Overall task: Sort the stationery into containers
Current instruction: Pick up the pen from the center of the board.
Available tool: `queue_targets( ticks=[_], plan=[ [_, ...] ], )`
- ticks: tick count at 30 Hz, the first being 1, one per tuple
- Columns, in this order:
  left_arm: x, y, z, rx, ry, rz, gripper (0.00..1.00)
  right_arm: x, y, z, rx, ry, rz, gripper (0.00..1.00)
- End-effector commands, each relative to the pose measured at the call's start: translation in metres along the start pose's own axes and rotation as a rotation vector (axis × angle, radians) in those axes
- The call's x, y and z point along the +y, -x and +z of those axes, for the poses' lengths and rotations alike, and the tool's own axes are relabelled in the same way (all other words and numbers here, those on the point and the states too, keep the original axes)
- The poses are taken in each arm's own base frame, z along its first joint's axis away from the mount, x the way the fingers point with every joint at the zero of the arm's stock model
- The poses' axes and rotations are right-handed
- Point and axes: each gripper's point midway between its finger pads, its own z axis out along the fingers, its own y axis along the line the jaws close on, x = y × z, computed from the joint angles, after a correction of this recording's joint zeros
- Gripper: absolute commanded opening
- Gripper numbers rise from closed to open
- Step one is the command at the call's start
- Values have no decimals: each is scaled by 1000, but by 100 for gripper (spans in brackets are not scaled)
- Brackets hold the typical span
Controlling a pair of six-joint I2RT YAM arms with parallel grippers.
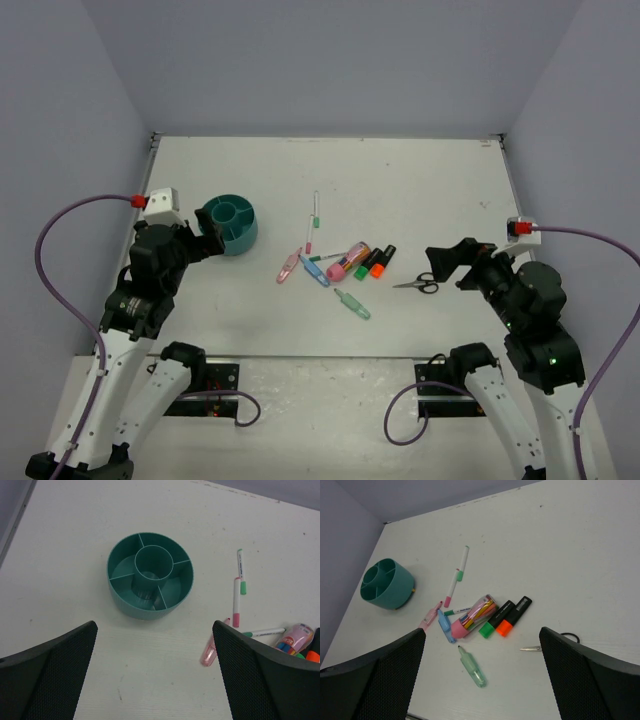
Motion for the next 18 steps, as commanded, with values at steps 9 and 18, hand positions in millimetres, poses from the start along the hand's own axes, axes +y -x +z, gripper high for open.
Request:
queue_targets(
  ticks=[9, 18],
  plan=[
    [-3, 2, 4, -17, -12, -4, 100, 2, 11, -1, -56, 11, -9, 99],
    [-8, -6, 11, 20, -30, 2, 100, 10, -31, 45, 215, 50, -35, 99]
  ],
)
